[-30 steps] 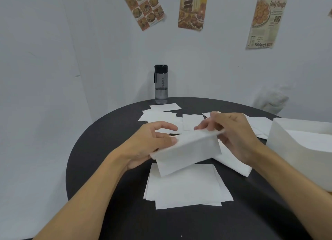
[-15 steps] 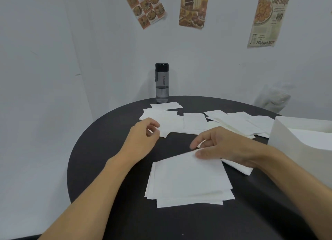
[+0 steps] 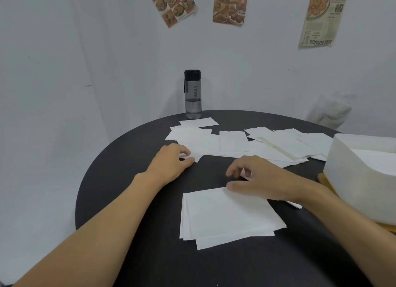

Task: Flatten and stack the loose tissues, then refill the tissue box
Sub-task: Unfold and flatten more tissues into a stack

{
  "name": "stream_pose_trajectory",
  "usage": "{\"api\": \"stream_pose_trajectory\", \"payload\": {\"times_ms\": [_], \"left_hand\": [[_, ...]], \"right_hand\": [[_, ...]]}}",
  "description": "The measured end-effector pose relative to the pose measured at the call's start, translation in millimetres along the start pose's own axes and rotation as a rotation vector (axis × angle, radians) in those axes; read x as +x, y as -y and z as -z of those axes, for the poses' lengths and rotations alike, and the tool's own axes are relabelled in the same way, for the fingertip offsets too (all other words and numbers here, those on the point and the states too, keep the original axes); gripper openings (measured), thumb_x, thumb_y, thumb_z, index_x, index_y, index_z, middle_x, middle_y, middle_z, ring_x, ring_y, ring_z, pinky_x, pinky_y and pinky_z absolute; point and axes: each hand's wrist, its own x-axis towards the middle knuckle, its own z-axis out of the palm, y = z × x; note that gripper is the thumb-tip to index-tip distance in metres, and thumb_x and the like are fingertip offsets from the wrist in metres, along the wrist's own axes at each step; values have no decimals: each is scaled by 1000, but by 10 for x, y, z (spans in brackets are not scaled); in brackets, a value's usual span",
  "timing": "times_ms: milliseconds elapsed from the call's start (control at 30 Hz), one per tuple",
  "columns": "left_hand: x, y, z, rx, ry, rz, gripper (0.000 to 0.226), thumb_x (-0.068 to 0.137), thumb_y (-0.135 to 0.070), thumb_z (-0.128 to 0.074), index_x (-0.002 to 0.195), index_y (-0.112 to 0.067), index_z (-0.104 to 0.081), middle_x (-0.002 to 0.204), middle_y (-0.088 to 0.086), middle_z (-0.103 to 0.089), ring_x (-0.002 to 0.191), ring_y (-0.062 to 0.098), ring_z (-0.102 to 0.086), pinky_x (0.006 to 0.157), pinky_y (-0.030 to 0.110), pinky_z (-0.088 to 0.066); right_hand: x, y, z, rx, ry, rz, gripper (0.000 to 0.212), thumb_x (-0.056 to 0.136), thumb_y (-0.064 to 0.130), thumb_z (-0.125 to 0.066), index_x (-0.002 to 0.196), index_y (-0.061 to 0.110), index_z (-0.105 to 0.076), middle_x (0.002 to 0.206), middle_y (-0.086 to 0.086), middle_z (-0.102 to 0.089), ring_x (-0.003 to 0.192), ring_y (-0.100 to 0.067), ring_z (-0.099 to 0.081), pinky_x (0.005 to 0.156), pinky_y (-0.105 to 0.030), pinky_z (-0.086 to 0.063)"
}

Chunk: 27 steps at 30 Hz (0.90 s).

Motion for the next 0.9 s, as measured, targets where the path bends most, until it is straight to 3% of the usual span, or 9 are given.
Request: {"api": "stream_pose_trajectory", "payload": {"times_ms": [100,200,333,500,633,733,900], "left_hand": [[58,14,24,8,-7,-2,11,94,-31,-65,98,-26,-74,111,-6,-70,106,15,-63,94,34,-50],[100,27,34,12,-12,-24,11,93,-25,-65,87,-28,-73,100,-8,-68,97,13,-62,86,29,-47],[92,3,20,34,-32,-65,14,95,-17,-62,86,-19,-73,90,-12,-61,94,14,-59,84,28,-44],[20,-65,86,3,-161,-75,12,101,-15,-55,92,-14,-64,94,-2,-62,90,19,-56,87,39,-49],[-125,-219,251,-91,-233,-109,7,102,-13,-55,98,-18,-58,91,-8,-59,84,12,-53,76,22,-44],[-276,-364,318,-216,-219,-143,7,102,-12,-55,100,-18,-60,91,-13,-59,84,8,-55,71,12,-39],[-397,-514,366,-444,-83,-234,11,101,-12,-57,97,-7,-65,79,-6,-65,66,-2,-57,65,11,-44]], "right_hand": [[24,15,-49,14,-76,20,9,89,33,-68,93,26,-70,94,13,-65,86,-3,-55,72,-13,-42],[41,14,-64,23,-98,21,9,90,31,-65,85,26,-71,89,11,-68,83,-6,-58,75,-20,-46],[56,9,-63,29,-139,32,15,92,28,-60,81,27,-70,86,11,-70,82,-9,-61,74,-21,-48],[67,-2,-59,39,-194,47,17,93,24,-60,79,26,-69,85,14,-69,83,-6,-59,77,-21,-42],[90,-41,-38,85,-326,51,6,92,22,-63,92,27,-67,98,14,-66,96,-2,-56,82,-17,-40],[124,-83,-22,201,-439,8,43,89,26,-70,127,30,-50,118,11,-55,110,-7,-51,83,-11,-36],[104,-57,100,579,-507,-48,90,83,29,-79,152,32,-21,136,14,-45,127,-5,-42,102,-26,-35]]}}
